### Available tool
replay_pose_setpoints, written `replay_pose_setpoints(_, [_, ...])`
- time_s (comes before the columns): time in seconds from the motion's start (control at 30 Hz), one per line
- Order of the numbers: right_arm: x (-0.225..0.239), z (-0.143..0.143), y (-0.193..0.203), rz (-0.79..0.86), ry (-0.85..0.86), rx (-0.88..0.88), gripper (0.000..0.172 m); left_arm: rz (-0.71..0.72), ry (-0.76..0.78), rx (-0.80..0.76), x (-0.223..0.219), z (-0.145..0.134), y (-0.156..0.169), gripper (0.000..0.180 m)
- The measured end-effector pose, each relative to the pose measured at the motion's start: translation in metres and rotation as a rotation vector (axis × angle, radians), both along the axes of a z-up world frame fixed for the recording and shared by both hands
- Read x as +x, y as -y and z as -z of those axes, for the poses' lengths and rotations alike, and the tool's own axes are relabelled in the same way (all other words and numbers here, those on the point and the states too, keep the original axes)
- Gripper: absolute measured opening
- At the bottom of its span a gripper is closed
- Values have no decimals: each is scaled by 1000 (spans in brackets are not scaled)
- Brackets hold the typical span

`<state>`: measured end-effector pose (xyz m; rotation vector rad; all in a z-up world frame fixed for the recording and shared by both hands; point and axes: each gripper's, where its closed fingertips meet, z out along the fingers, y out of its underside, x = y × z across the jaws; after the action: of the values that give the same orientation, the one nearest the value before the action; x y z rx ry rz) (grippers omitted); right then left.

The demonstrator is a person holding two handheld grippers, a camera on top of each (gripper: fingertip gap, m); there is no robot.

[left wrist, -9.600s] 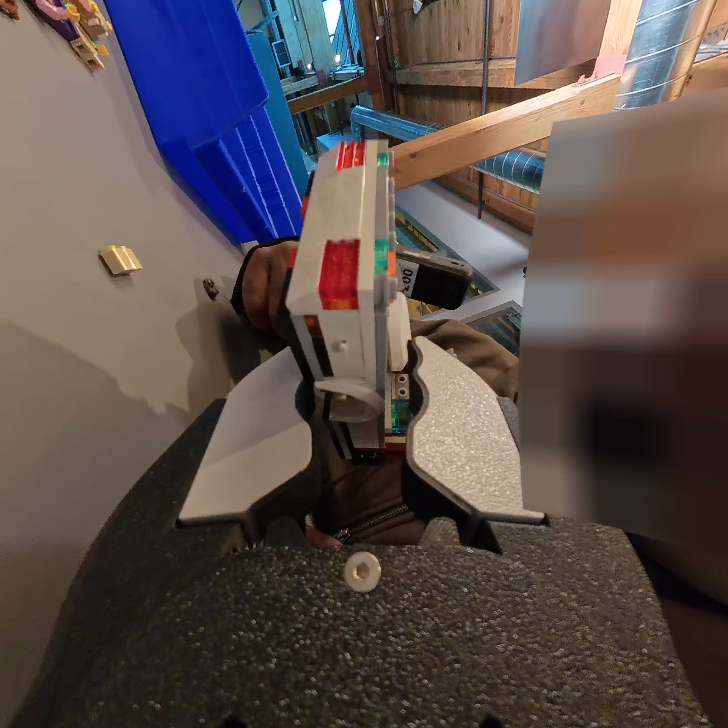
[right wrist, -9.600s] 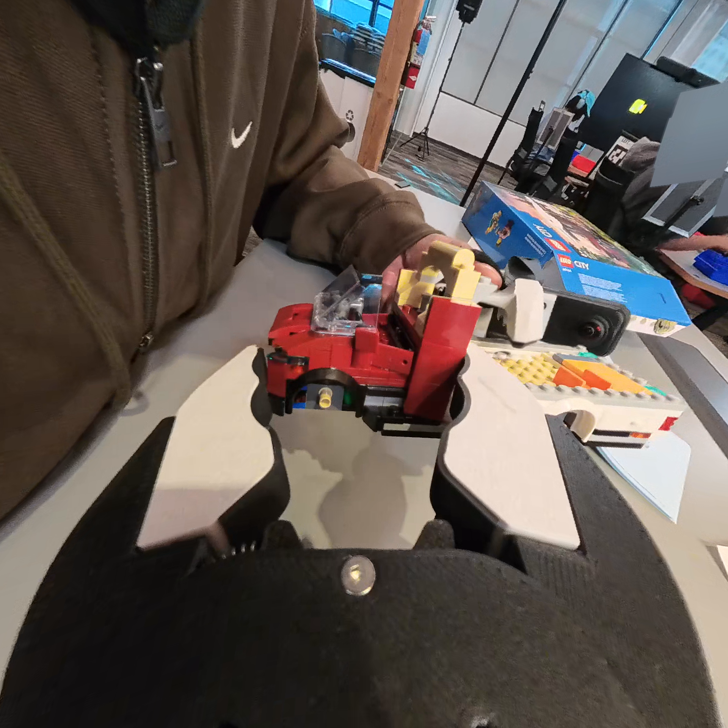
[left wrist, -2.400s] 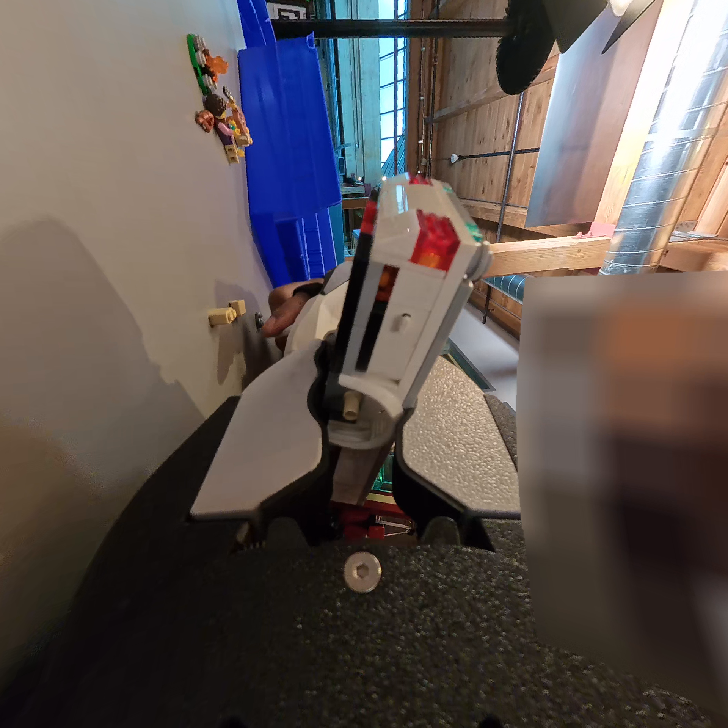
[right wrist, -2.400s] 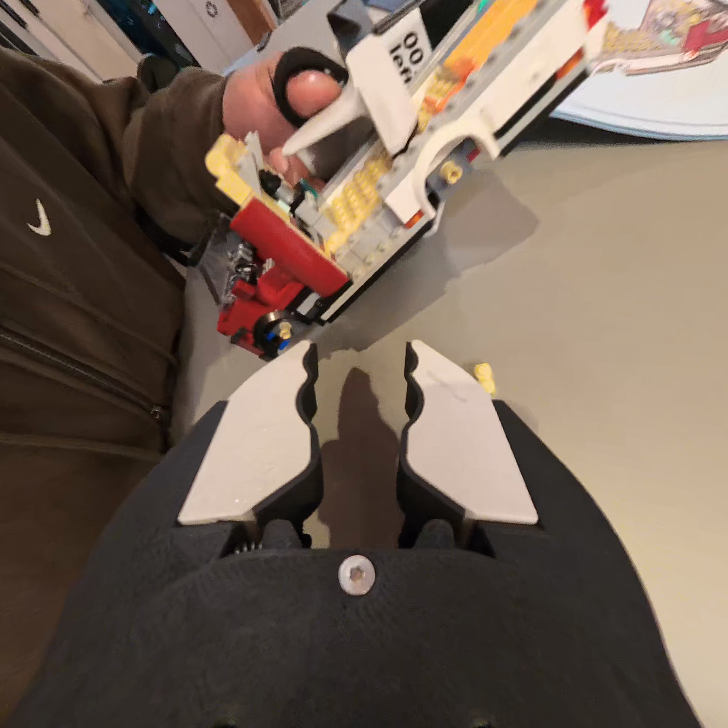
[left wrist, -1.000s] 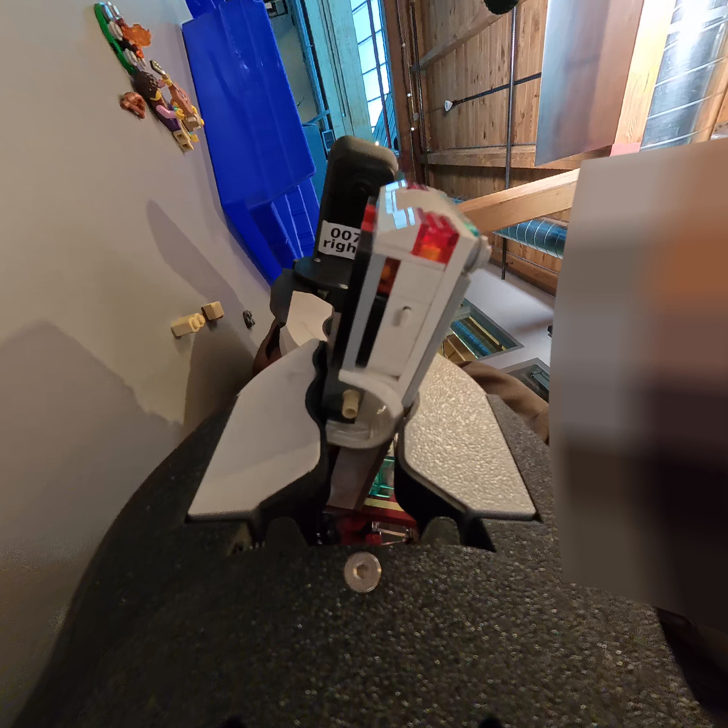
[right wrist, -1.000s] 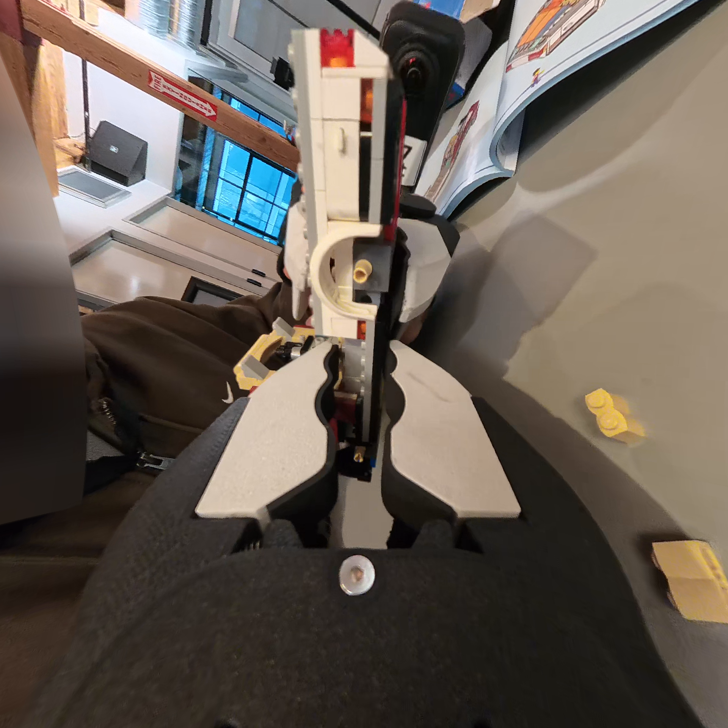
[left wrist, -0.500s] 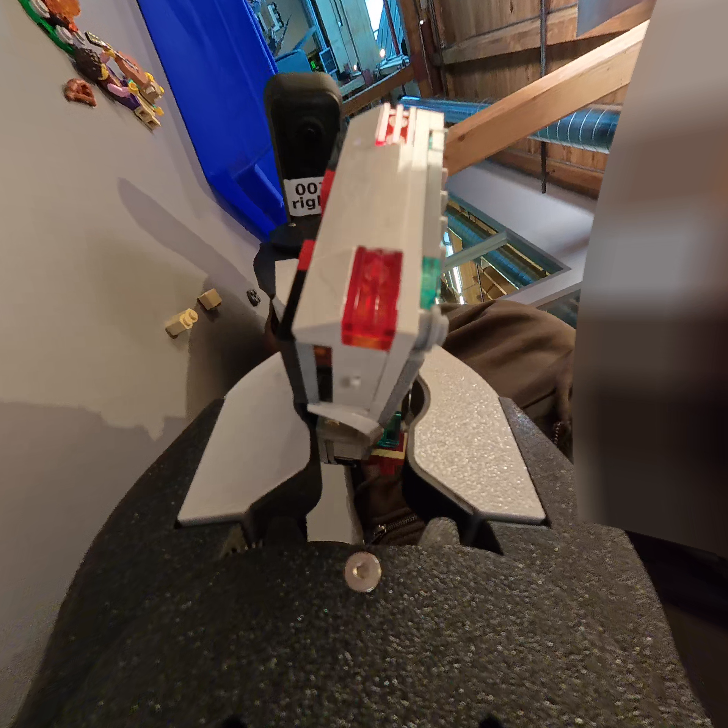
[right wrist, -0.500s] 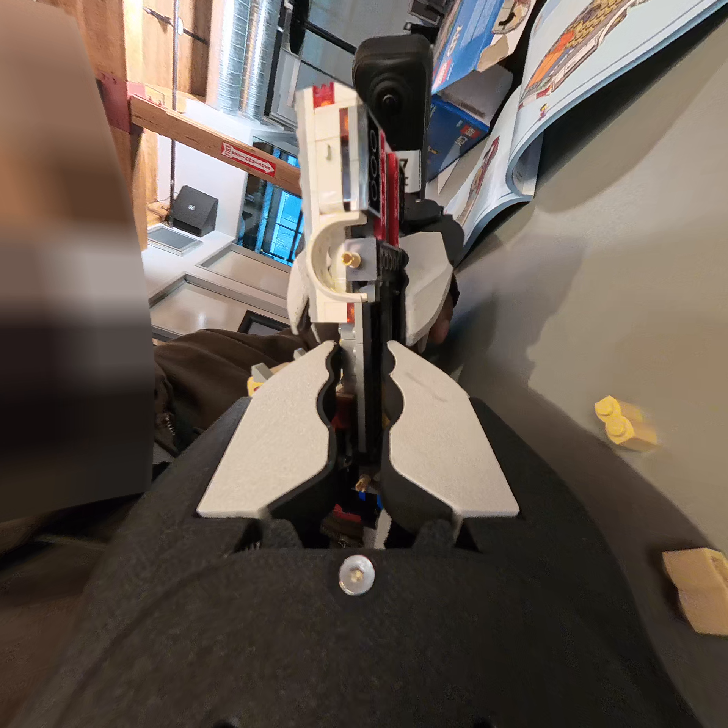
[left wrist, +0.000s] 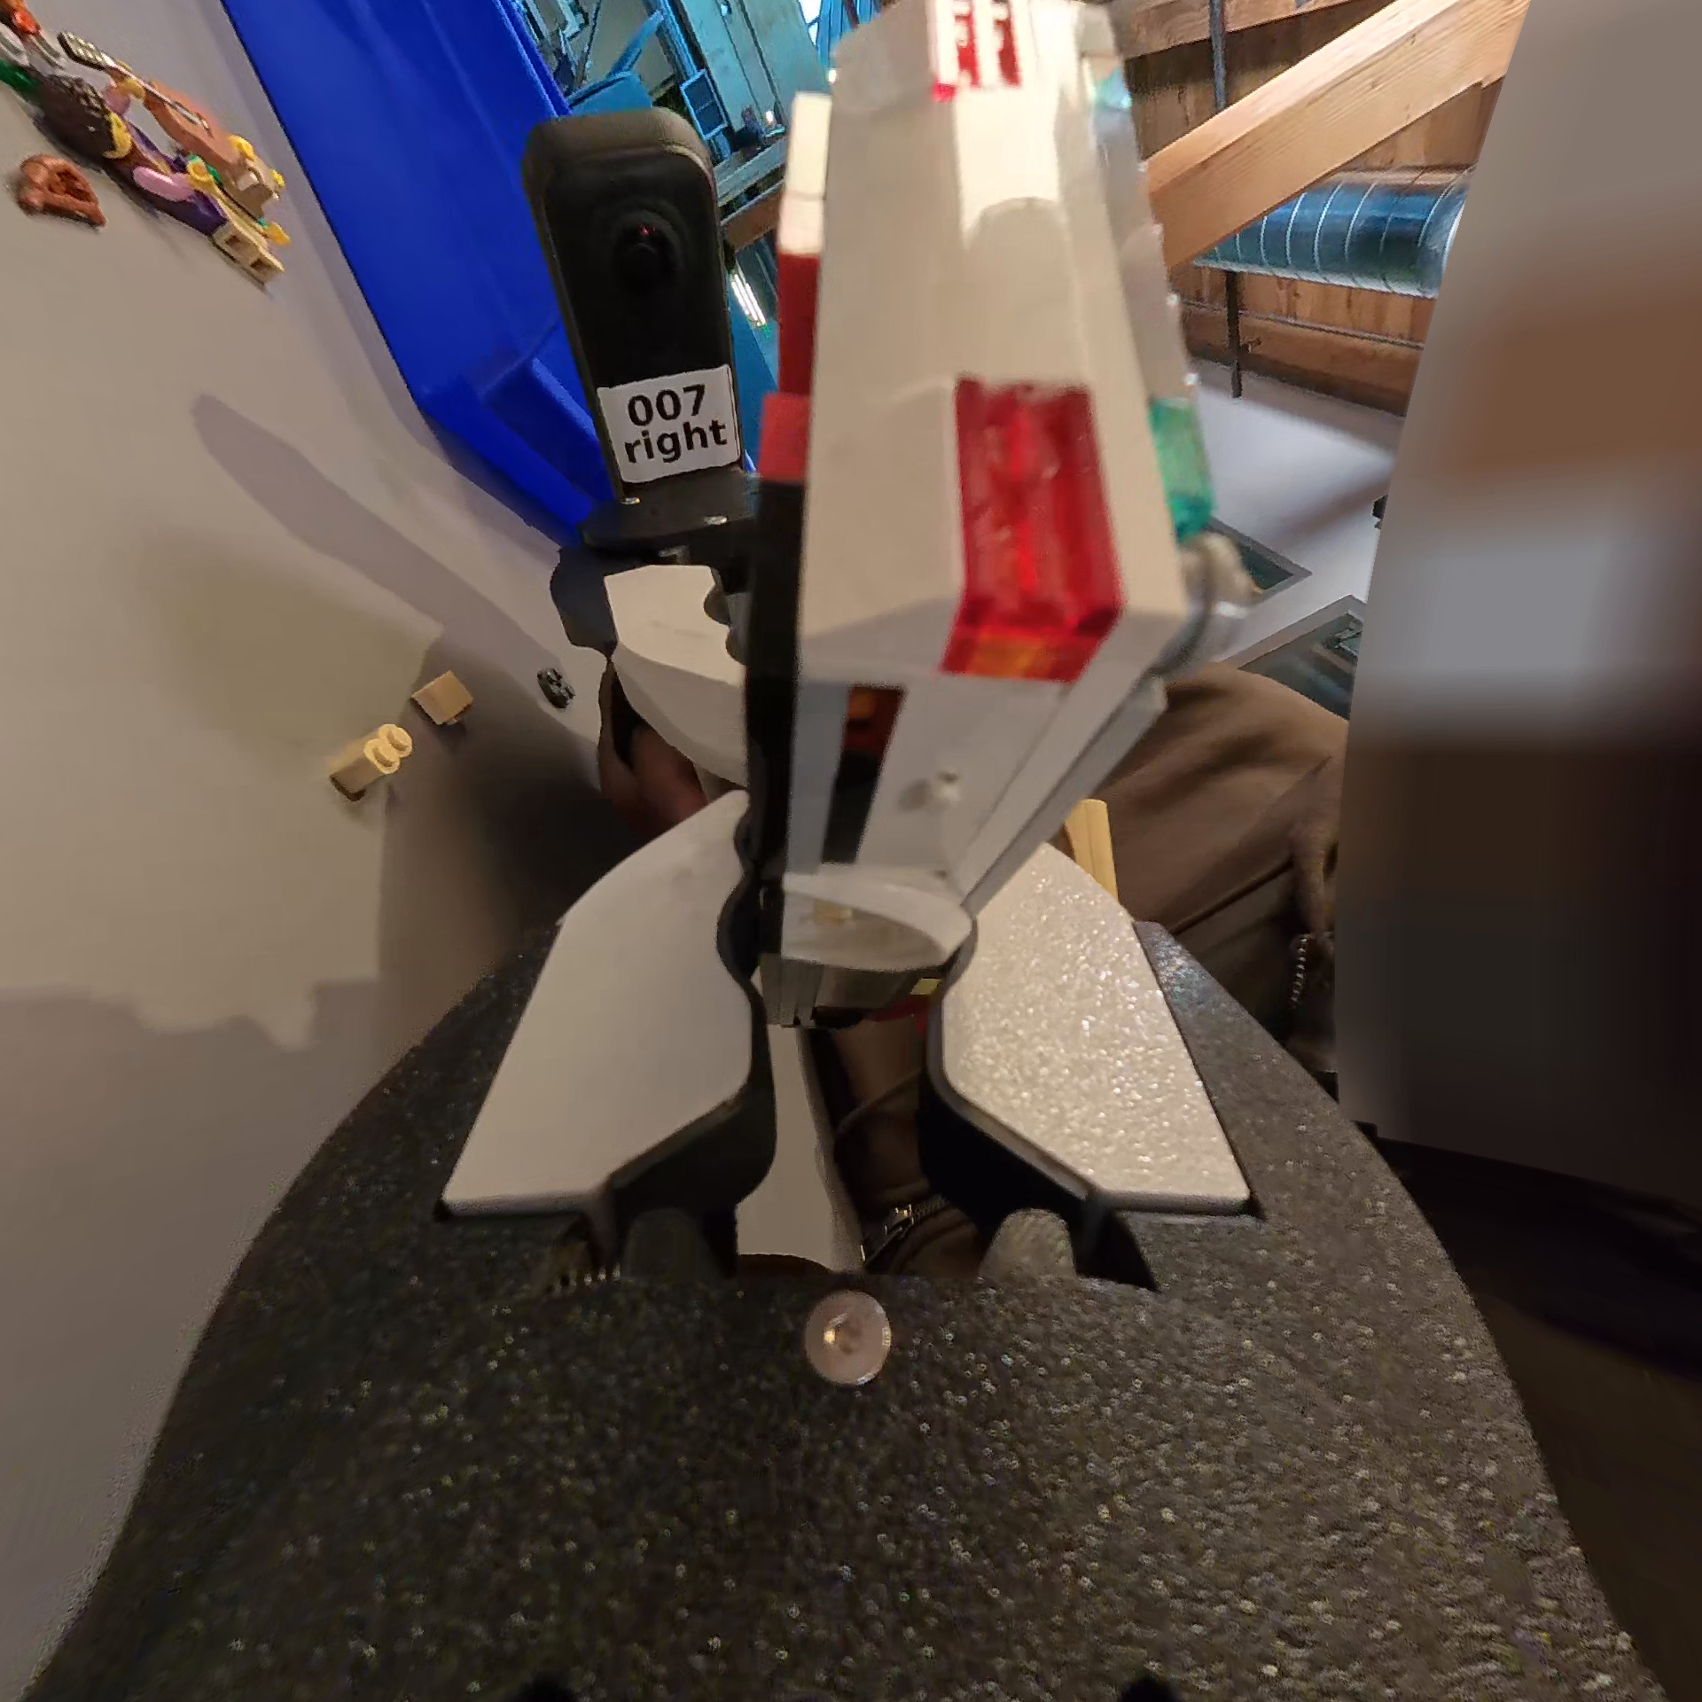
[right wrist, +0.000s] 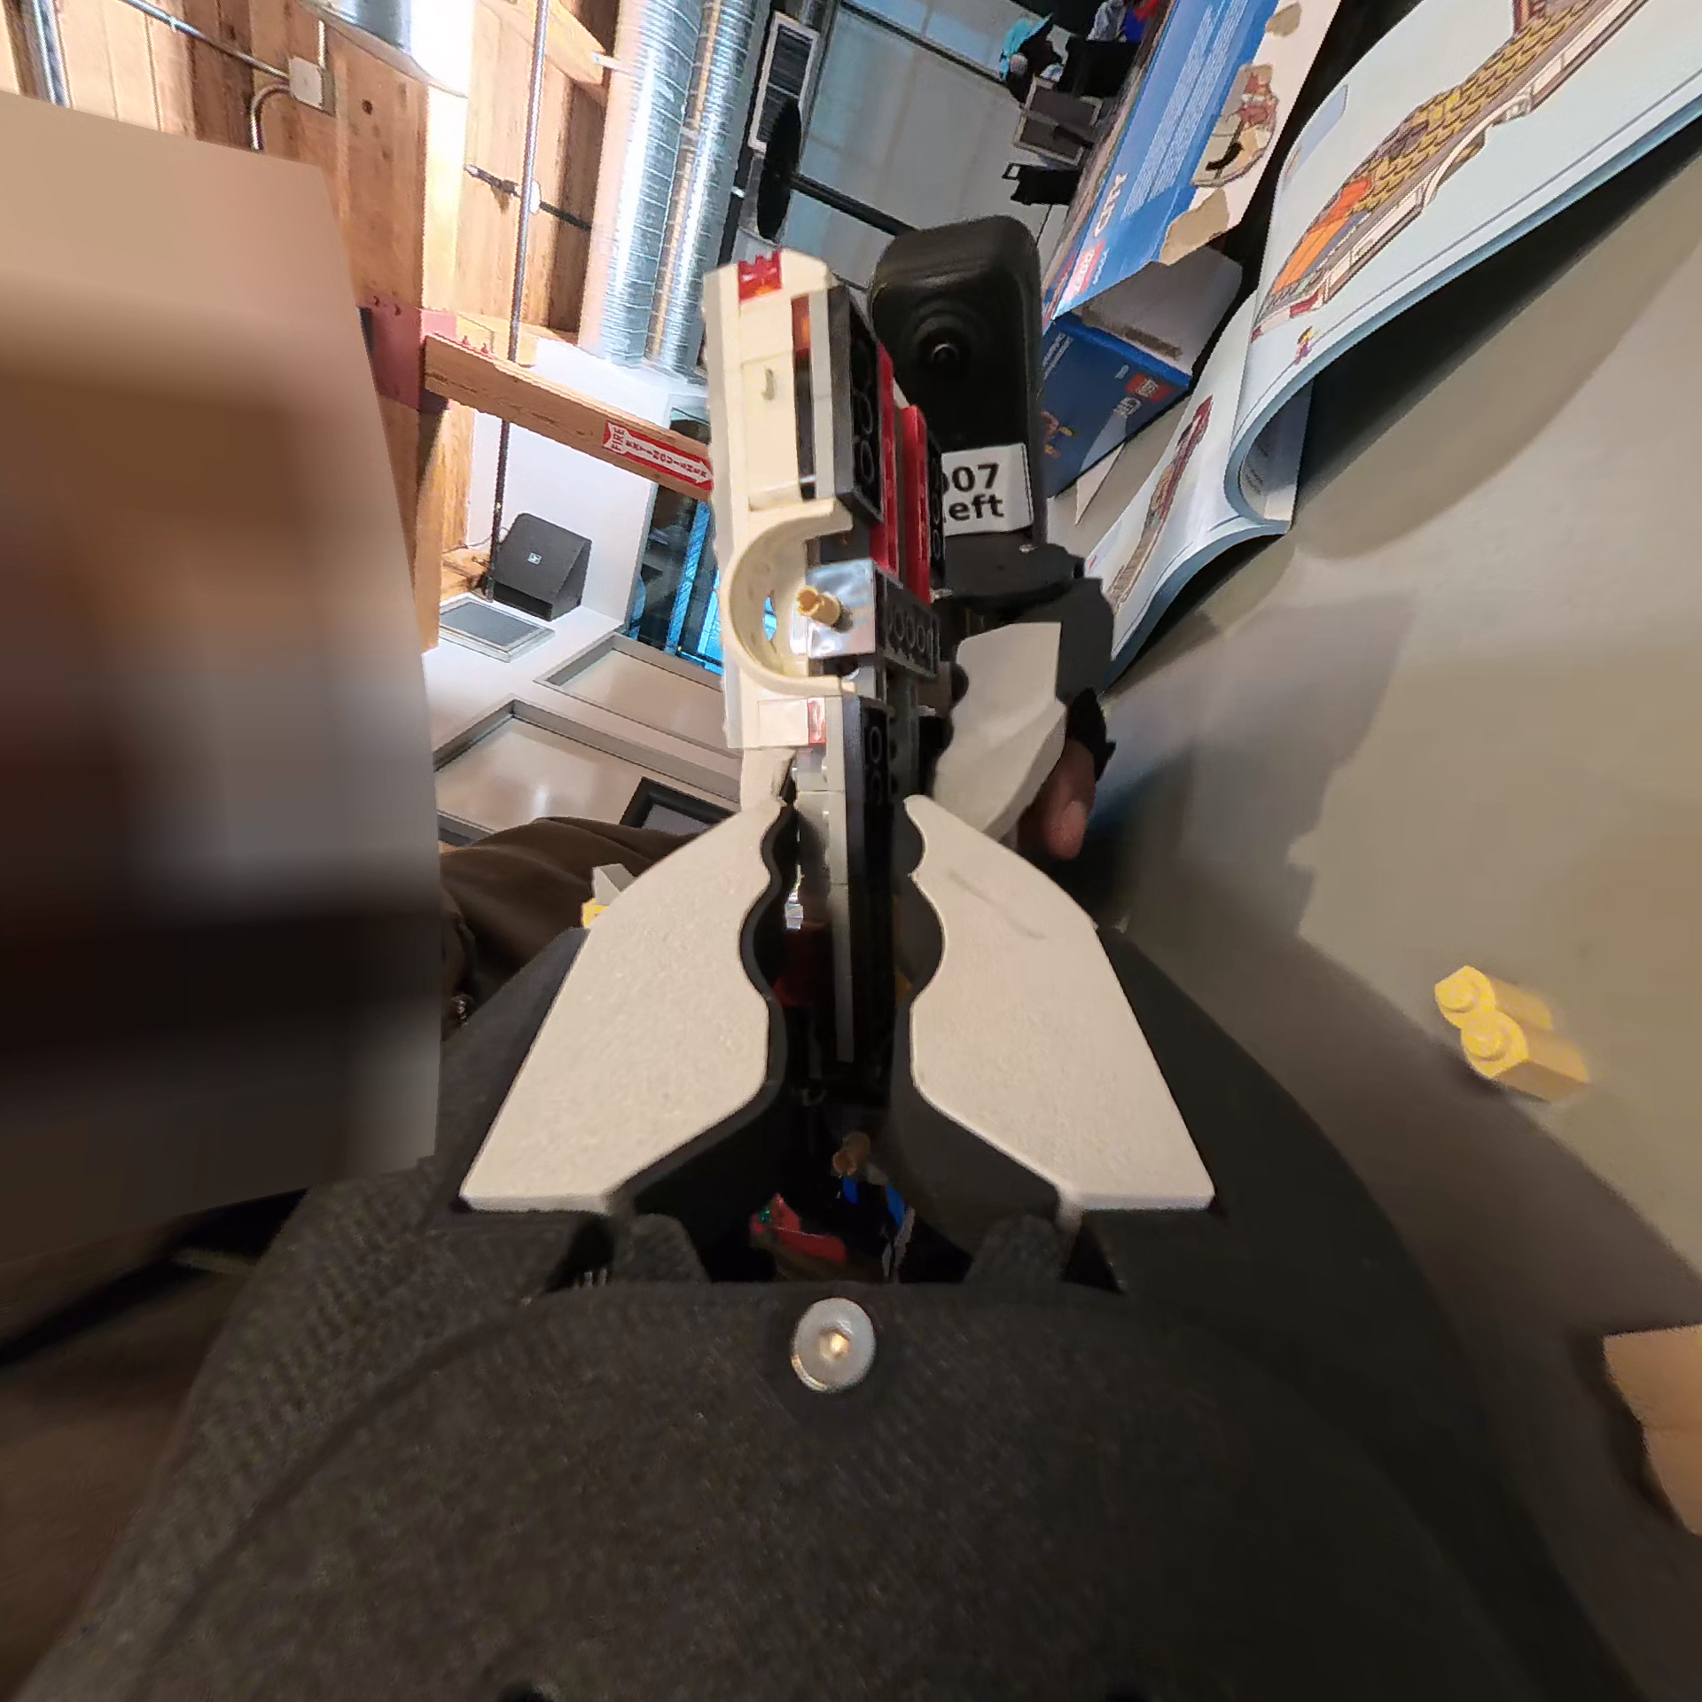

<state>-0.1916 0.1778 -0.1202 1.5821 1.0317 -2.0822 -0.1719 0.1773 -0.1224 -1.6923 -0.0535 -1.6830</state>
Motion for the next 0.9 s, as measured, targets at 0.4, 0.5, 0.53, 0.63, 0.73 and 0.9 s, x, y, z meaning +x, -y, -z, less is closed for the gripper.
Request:
replay_pose_setpoints(0.4, [-2, 11, -22, 104, 46, 277, 33, -63, 202, -183, -16, 9, -10, 32])
replay_pose_setpoints(0.5, [5, 20, -39, 103, 53, 553, 34, -72, 166, -220, -19, 14, -8, 32])
replay_pose_setpoints(0.53, [8, 27, -48, 111, 56, 683, 34, -72, 157, -227, -19, 15, -7, 31])
replay_pose_setpoints(0.63, [15, 41, -71, 102, 60, 1011, 33, -54, 140, -268, -17, 20, -3, 31])
replay_pose_setpoints(0.73, [20, 53, -66, 21, 29, 1153, 28, -26, 115, -309, -9, 28, -1, 32])
replay_pose_setpoints(0.9, [17, 81, -55, -88, 15, 1325, 23, 16, 106, -348, 2, 35, 3, 32])
